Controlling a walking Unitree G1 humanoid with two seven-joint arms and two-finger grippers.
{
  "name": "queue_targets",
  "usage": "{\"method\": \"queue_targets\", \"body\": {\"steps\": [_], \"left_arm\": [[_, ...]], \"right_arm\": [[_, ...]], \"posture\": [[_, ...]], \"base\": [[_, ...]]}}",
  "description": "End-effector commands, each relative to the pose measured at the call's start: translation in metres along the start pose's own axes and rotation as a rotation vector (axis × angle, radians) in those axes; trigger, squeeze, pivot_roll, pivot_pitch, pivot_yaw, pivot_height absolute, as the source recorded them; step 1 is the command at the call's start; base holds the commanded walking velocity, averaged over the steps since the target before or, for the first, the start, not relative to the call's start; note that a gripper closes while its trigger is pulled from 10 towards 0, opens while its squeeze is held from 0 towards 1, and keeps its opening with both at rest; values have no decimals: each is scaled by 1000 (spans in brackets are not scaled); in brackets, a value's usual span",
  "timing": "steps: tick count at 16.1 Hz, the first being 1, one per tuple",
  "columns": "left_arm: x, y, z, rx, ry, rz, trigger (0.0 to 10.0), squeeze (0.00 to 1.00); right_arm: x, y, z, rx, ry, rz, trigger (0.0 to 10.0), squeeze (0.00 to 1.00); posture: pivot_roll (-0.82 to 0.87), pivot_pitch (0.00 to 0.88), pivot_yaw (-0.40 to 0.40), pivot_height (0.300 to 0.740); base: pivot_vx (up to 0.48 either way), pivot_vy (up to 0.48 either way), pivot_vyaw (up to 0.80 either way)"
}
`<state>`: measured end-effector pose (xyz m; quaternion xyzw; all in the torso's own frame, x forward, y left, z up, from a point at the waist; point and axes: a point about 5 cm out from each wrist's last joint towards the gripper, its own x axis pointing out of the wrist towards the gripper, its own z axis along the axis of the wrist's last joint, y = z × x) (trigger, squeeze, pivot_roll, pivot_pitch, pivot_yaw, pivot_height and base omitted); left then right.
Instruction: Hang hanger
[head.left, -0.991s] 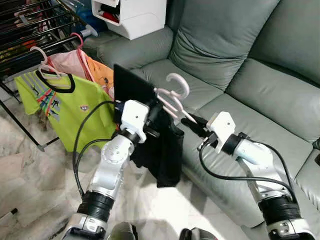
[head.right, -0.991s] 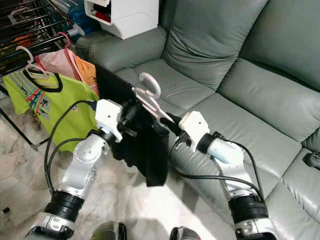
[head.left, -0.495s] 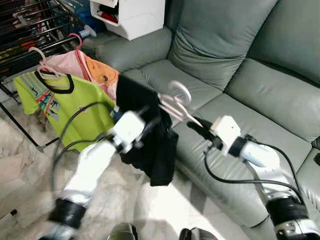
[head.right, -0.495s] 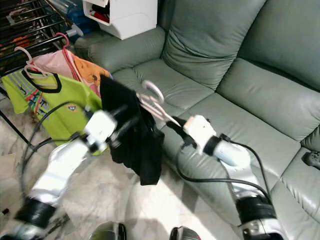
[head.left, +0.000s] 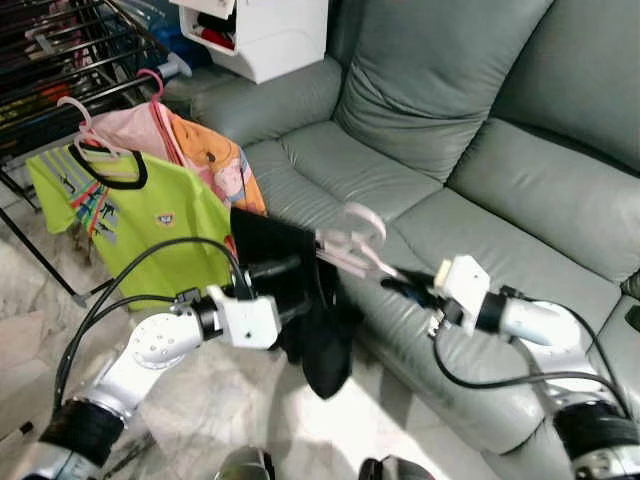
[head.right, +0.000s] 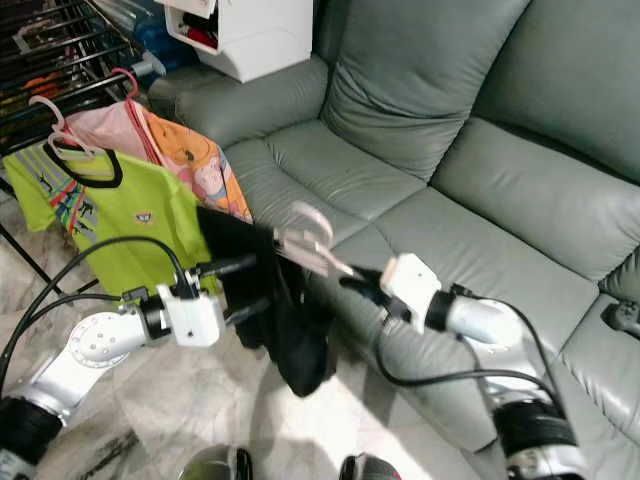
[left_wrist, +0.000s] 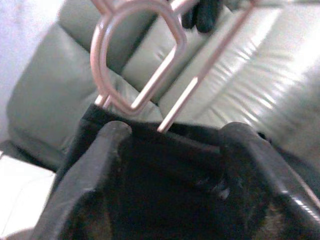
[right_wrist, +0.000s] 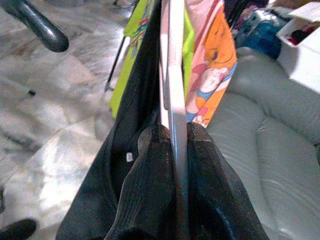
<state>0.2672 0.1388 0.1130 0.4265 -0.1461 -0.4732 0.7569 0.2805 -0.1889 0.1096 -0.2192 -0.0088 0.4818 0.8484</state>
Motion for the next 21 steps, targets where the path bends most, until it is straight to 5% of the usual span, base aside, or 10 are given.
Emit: {"method": "queue_targets", "body": {"steps": [1, 8, 9, 16, 17, 18, 21], "left_arm": [[2, 0, 1, 35, -11, -24, 10000, 1000], [11, -1, -12, 102, 7, -71, 10000, 1000], [9, 1, -16, 107, 22, -70, 10000, 0], [9, 23, -39, 116, 118, -83, 10000, 0], [10, 23, -40, 99, 118, -91, 6039, 0], [11, 23, -42, 96, 122, -107, 0, 0], [14, 23, -47, 131, 154, -155, 0, 0]], "right_arm": [[2, -1, 8, -25, -48, 18, 10000, 0], [-11, 1, -1, -45, 10, 68, 10000, 0], [-12, 2, -1, -45, 10, 61, 10000, 0], [-12, 14, 3, -103, 0, 99, 10000, 0], [-13, 14, 3, -117, 4, 105, 10000, 0], [-14, 14, 3, -129, 7, 102, 10000, 0], [-22, 12, 4, -206, 38, 102, 10000, 0]], "posture": [[-31, 37, 48, 740], [-49, 32, 55, 740], [-52, 32, 56, 740], [-60, 29, 53, 740], [-60, 27, 55, 740], [-60, 27, 55, 740], [-67, 27, 55, 740]], "base": [[0, 0, 0], [0, 0, 0], [0, 0, 0], [0, 0, 0], [0, 0, 0], [0, 0, 0], [0, 0, 0]]}}
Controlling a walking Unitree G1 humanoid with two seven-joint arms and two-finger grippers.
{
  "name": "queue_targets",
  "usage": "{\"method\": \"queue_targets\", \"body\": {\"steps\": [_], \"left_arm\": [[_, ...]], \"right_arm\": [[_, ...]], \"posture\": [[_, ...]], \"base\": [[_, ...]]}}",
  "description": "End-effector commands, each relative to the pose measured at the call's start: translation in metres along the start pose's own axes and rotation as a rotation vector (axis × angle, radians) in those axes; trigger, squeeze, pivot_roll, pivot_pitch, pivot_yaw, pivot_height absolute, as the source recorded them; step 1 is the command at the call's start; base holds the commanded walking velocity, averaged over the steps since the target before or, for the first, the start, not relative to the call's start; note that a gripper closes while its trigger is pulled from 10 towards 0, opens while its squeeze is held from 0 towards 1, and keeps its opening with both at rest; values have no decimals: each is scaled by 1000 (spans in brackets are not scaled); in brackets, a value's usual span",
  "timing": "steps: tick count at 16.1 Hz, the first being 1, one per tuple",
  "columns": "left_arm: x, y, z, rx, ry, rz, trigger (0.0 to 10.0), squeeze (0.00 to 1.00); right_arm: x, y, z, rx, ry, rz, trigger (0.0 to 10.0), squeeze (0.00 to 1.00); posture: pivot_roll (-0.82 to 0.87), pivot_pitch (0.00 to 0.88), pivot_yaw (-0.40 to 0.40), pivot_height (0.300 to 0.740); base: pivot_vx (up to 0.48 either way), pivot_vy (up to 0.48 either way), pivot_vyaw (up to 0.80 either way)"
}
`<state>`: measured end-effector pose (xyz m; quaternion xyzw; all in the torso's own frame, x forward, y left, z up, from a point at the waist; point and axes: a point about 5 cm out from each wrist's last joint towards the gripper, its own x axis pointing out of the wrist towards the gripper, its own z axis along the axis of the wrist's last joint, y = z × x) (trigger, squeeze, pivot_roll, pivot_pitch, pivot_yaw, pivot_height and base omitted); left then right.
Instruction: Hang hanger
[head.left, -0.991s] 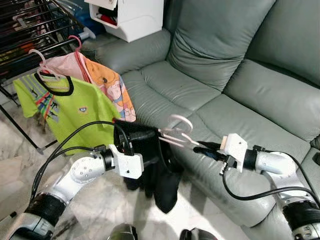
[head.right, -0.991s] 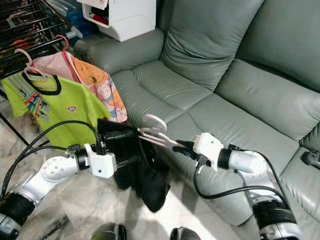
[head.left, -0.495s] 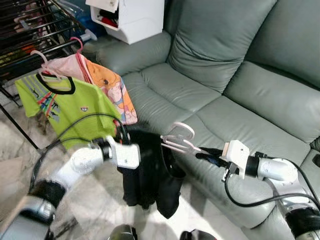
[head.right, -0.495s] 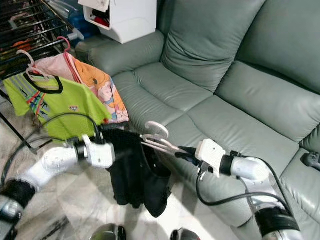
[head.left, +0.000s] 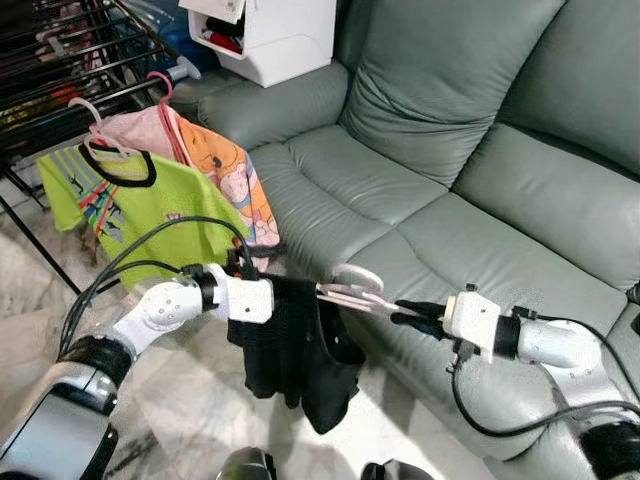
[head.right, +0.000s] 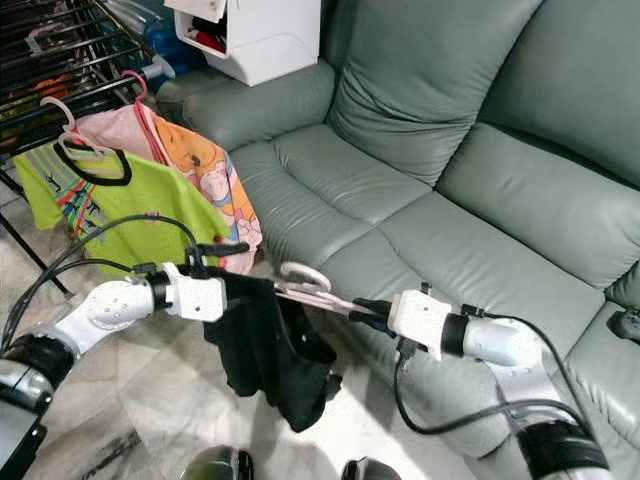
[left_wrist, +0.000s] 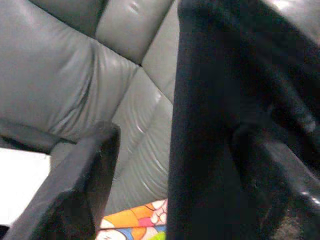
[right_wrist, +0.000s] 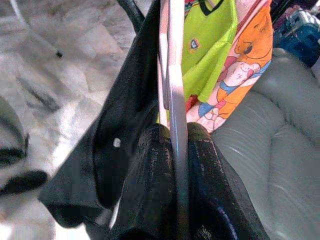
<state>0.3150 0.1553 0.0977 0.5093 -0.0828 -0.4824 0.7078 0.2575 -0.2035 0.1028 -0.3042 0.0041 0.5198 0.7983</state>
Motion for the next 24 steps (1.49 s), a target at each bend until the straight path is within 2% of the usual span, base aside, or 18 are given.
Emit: {"method": "queue_targets", "body": {"steps": [1, 4, 13, 24], "left_arm": [[1, 4, -1, 22, 8, -26, 0, 0], [3, 8, -4, 21, 29, -74, 0, 0], [10, 16, -2, 24, 30, -118, 0, 0], [12, 3, -3, 9, 35, -198, 0, 0]], "right_arm": [[-3, -5, 9, -84, -27, -23, 10000, 0], [-6, -6, 6, -100, -14, -50, 10000, 0], [4, -5, 7, -125, -26, -66, 10000, 0], [9, -7, 9, -132, -39, -77, 10000, 0]], "posture": [[-67, 27, 55, 740], [-70, 28, 58, 740], [-67, 40, 59, 740], [-70, 49, 59, 740]], "base": [[0, 0, 0], [0, 0, 0], [0, 0, 0], [0, 0, 0]]}}
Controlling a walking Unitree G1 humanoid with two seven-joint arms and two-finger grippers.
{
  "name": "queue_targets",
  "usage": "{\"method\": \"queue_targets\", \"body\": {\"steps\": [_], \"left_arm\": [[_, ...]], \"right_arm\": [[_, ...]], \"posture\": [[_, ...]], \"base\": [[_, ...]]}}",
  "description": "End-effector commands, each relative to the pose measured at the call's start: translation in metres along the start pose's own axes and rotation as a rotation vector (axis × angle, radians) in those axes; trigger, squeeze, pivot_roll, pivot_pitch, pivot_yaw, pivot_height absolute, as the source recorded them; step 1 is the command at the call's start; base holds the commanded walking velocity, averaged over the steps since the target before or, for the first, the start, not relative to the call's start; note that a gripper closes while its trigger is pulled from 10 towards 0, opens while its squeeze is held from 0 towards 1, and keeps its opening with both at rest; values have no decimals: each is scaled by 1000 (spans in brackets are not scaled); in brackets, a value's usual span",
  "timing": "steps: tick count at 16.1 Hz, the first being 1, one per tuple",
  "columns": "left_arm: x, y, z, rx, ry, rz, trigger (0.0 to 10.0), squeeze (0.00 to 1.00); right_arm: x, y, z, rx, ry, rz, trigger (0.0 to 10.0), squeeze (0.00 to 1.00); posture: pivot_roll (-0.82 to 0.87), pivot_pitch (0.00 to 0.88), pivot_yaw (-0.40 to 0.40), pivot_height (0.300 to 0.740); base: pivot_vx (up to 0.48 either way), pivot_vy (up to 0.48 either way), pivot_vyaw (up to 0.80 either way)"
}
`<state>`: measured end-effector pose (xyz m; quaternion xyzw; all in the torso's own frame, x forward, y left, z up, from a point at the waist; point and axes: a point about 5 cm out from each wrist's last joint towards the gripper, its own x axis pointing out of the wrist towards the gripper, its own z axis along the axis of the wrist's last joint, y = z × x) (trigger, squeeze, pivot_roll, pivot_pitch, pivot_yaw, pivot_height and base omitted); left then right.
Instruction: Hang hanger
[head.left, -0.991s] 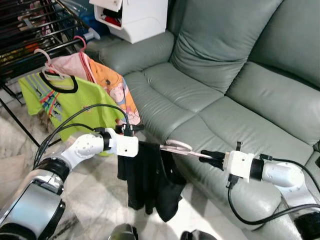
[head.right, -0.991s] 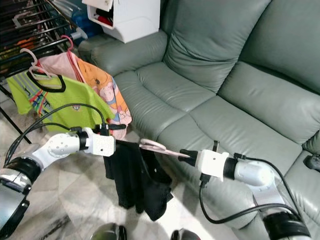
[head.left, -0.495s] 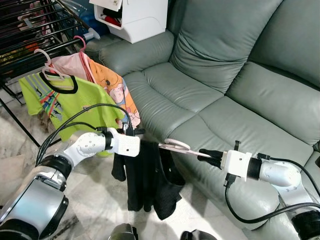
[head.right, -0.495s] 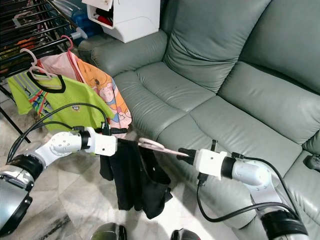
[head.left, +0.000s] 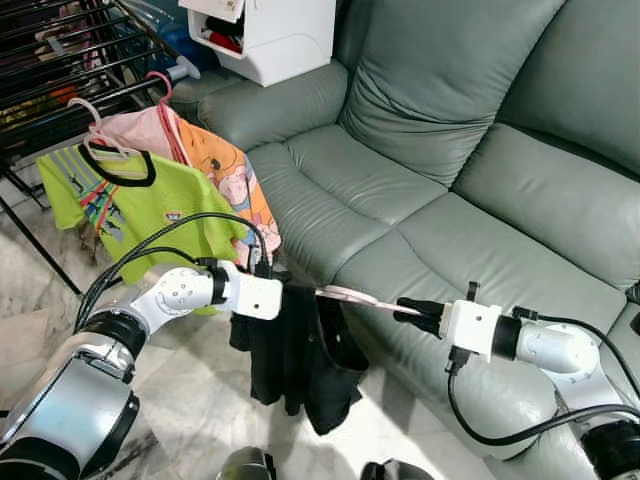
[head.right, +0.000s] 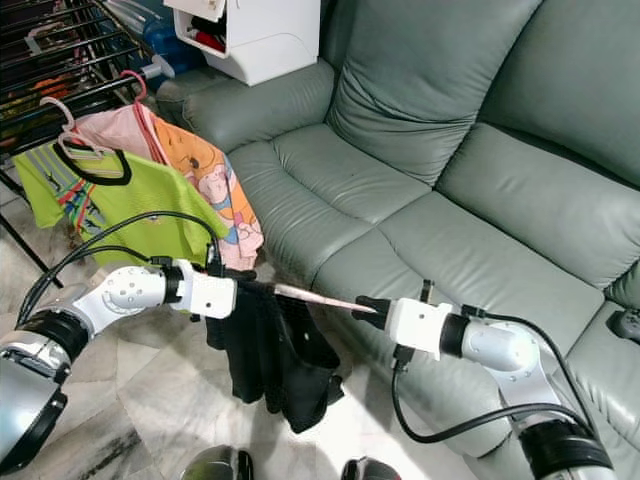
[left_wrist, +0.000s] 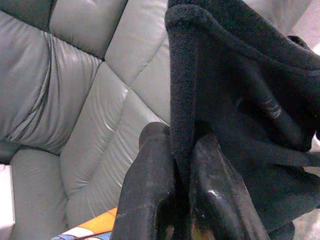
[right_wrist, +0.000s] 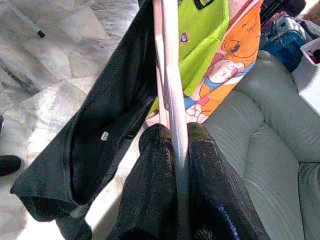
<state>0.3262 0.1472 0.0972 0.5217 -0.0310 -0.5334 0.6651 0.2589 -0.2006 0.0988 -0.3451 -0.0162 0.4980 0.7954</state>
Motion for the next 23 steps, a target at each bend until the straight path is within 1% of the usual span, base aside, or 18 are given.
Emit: {"method": "queue_targets", "body": {"steps": [1, 6, 7, 8, 9, 10, 11, 12, 13, 14, 15, 16, 18, 19, 20, 21, 22, 23], "left_arm": [[0, -4, -1, 2, 11, -34, 0, 0], [1, -6, -2, -24, 10, -33, 0, 0], [1, -6, -3, -48, 13, -15, 0, 0], [1, -5, -5, -95, 16, 12, 0, 0], [0, -3, -8, -198, 22, 63, 0, 0], [0, -2, -11, -272, 25, 93, 0, 0], [-2, -3, -13, -278, 35, 92, 0, 0], [-5, -5, -16, -276, 53, 86, 0, 0], [-6, -6, -18, -282, 61, 85, 0, 0], [-8, -9, -19, -290, 67, 81, 0, 0], [-8, -10, -20, -297, 68, 78, 0, 0], [-7, -13, -20, -310, 70, 69, 0, 0], [-6, -17, -21, -338, 79, 70, 0, 0], [-6, -17, -23, -374, 83, 90, 0, 0], [-8, -17, -27, -441, 103, 136, 0, 0], [-9, -17, -30, -483, 120, 163, 0, 0], [-12, -16, -40, -648, 165, 266, 0, 0], [-14, -14, -45, -757, 170, 341, 0, 0]], "right_arm": [[6, -9, 11, -43, -65, -39, 10000, 0], [11, -12, 10, -36, -66, -58, 10000, 0], [11, -14, 10, -2, -67, -47, 10000, 1000], [11, -16, 10, 25, -66, -39, 10000, 1000], [10, -17, 9, 81, -67, -9, 10000, 1000], [6, -18, 9, 173, -86, 14, 10000, 1000], [2, -24, 11, 271, -122, 17, 10000, 1000], [-5, -37, 15, 321, -151, 6, 10000, 1000], [-9, -44, 17, 335, -164, -3, 10000, 1000], [-15, -71, 24, 332, -199, -92, 10000, 1000], [-19, -86, 29, 339, -227, -139, 10000, 1000], [-24, -105, 38, 377, -274, -174, 10000, 1000], [-28, -131, 47, 407, -321, -279, 10000, 1000], [-27, -135, 47, 442, -334, -315, 10000, 1000], [-22, -138, 48, 462, -337, -372, 10000, 1000], [-20, -138, 47, 459, -326, -395, 10000, 1000], [-12, -132, 47, 470, -323, -416, 10000, 1000], [-5, -119, 46, 521, -329, -383, 10000, 973]], "posture": [[-70, 46, 58, 740], [-69, 41, 55, 740], [-68, 37, 51, 740], [-69, 34, 50, 740], [-69, 29, 47, 740], [-67, 25, 43, 740], [-65, 24, 40, 740], [-65, 24, 40, 740], [-67, 21, 37, 740], [-67, 21, 37, 740], [-73, 12, 36, 740], [-73, 12, 36, 740], [-78, 0, 34, 740], [-78, 0, 34, 740], [-79, 0, 40, 740], [-79, 0, 40, 740], [-84, 0, 48, 740], [-84, 0, 48, 740]], "base": [[0, 0, 0], [0, 0, 0], [0, 0, 0], [0, 0, 0], [0, 0, 0], [0, 0, 0], [0, 0, 0], [0, 0, 0], [0, 0, 0], [0, 0, 0], [0, 0, 0], [0, 0, 0], [0, 0, 0], [0, 0, 0], [0, 0, 0], [0, 0, 0], [0, 0, 0], [0, 0, 0]]}}
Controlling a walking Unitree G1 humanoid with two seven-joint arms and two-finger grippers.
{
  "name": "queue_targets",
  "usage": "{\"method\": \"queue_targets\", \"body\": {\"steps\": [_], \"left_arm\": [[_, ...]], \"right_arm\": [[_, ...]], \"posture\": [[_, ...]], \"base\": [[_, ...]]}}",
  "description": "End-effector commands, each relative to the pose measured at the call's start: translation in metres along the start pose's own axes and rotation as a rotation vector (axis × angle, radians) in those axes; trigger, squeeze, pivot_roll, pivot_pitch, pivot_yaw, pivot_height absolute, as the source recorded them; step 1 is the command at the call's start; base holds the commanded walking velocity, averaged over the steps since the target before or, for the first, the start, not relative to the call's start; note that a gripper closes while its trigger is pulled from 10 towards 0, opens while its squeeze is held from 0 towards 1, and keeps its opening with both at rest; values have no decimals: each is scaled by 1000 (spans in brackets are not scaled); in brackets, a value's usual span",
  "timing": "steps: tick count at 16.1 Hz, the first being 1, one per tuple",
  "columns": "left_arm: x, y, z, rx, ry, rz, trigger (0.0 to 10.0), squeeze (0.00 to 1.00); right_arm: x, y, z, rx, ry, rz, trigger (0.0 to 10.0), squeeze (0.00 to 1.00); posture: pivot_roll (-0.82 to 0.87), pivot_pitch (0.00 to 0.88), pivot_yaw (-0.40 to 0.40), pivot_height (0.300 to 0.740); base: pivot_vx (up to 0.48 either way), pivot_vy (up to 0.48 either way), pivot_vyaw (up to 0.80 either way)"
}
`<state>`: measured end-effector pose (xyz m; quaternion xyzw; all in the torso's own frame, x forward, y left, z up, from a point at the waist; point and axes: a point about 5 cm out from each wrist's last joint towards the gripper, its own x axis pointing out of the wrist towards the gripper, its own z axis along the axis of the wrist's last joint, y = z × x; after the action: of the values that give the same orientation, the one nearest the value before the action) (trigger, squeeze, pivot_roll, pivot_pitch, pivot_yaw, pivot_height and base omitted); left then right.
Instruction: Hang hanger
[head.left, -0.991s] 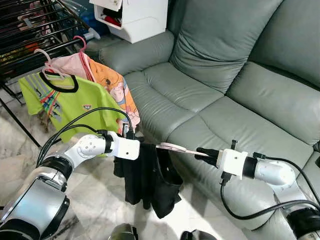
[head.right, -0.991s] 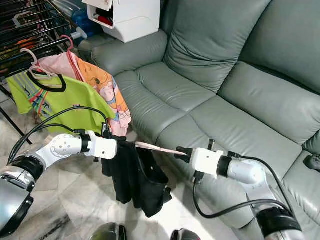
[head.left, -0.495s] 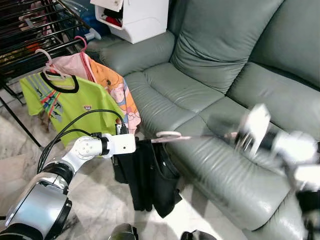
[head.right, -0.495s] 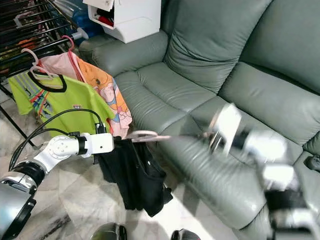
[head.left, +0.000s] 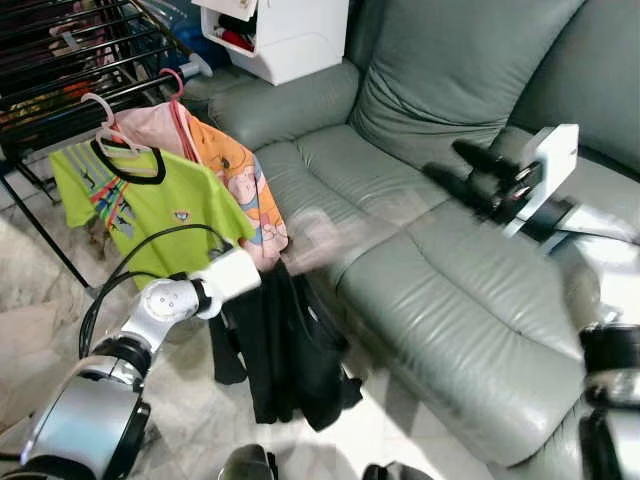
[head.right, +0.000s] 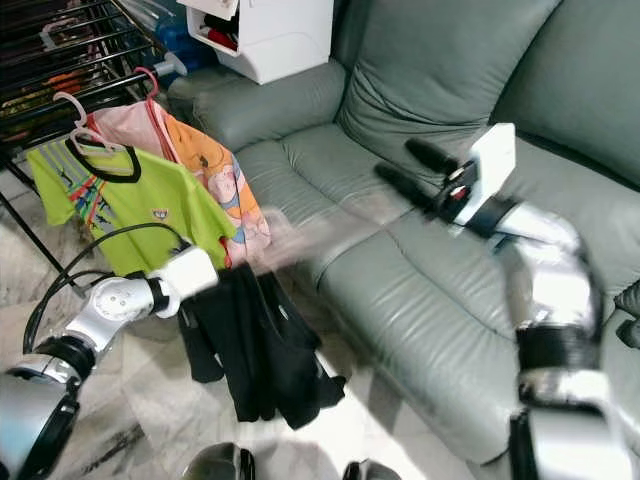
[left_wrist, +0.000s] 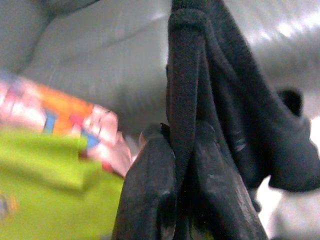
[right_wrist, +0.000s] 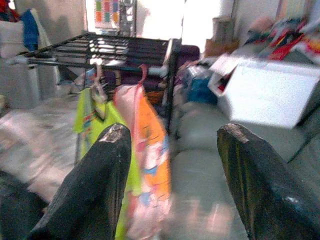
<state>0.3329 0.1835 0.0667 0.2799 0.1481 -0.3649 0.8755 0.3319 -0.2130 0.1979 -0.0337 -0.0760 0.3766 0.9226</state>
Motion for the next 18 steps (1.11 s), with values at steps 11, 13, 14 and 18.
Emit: {"method": "queue_targets", "body": {"steps": [11, 13, 14, 18], "left_arm": [[-1, 31, 100, 52, -389, -30, 0, 0], [-4, 33, 121, 103, -440, -45, 0, 0], [-5, 33, 127, 110, -455, -40, 0, 0], [-8, 29, 151, 124, -530, -52, 0, 0]], "right_arm": [[18, 37, -97, 140, 242, -358, 10000, 1000], [29, 48, -102, 241, 238, -254, 10000, 396], [31, 49, -102, 255, 229, -231, 10000, 149], [33, 54, -104, 321, 227, -143, 10000, 0]], "posture": [[-29, 17, 56, 740], [-27, 18, 48, 740], [-27, 18, 48, 740], [-27, 18, 48, 740]], "base": [[0, 0, 0], [0, 0, 0], [0, 0, 0], [0, 0, 0]]}}
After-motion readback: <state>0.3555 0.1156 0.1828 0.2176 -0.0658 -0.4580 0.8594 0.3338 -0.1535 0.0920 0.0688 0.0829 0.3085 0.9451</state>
